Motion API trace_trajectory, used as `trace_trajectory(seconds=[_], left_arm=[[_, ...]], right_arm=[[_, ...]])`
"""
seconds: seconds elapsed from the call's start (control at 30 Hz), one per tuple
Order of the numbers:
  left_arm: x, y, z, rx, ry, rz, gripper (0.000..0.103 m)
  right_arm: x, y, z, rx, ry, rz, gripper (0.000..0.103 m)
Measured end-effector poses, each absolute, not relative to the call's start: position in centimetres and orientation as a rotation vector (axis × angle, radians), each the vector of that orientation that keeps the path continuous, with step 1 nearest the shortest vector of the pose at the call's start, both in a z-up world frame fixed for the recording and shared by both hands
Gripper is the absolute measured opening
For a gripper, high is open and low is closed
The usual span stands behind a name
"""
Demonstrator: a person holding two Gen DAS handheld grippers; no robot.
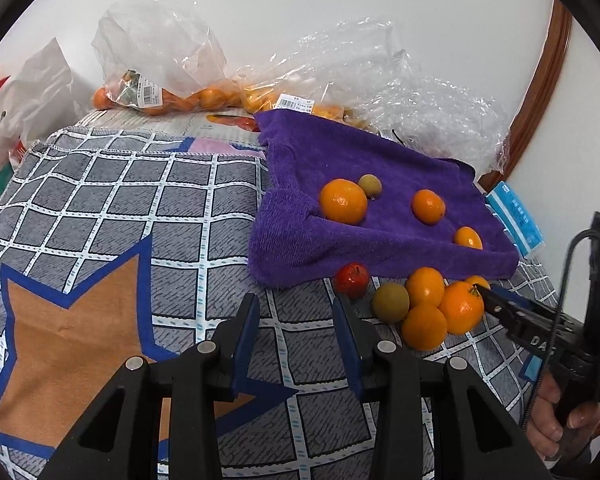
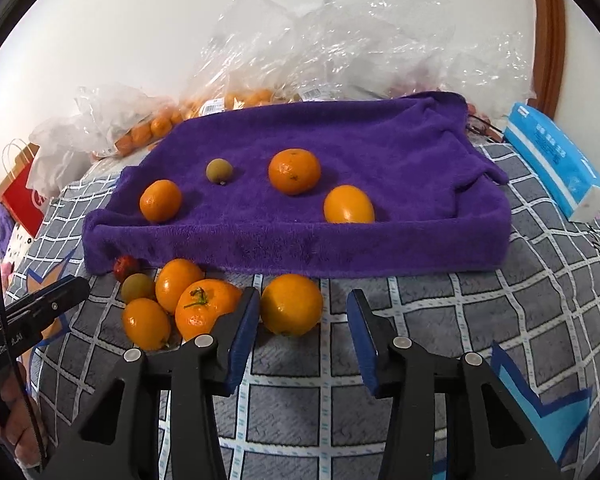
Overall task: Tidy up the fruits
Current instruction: 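Close the right gripper on an orange while the left gripper grasps a small red fruit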
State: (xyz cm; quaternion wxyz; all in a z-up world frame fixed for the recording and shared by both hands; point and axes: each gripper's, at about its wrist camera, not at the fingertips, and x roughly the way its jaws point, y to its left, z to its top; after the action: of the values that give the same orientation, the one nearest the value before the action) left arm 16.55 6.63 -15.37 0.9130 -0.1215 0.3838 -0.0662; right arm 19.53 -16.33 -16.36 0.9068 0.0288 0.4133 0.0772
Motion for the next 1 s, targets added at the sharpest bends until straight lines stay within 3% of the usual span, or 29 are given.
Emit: trace_trajectory(seconds=[0.1, 1.0], left_arm=[[16.5, 6.7, -15.4, -0.254, 0.791, -0.138, 0.036], [19.9, 3.5, -15.5, -0.352, 0.877, -0.168, 0.034]], right_arm=[[19.8, -16.5, -16.9, 0.085, 0.875, 0.178, 0.034], [17.3, -20.8, -16.8, 0.142, 0.801, 0.142, 0.034]])
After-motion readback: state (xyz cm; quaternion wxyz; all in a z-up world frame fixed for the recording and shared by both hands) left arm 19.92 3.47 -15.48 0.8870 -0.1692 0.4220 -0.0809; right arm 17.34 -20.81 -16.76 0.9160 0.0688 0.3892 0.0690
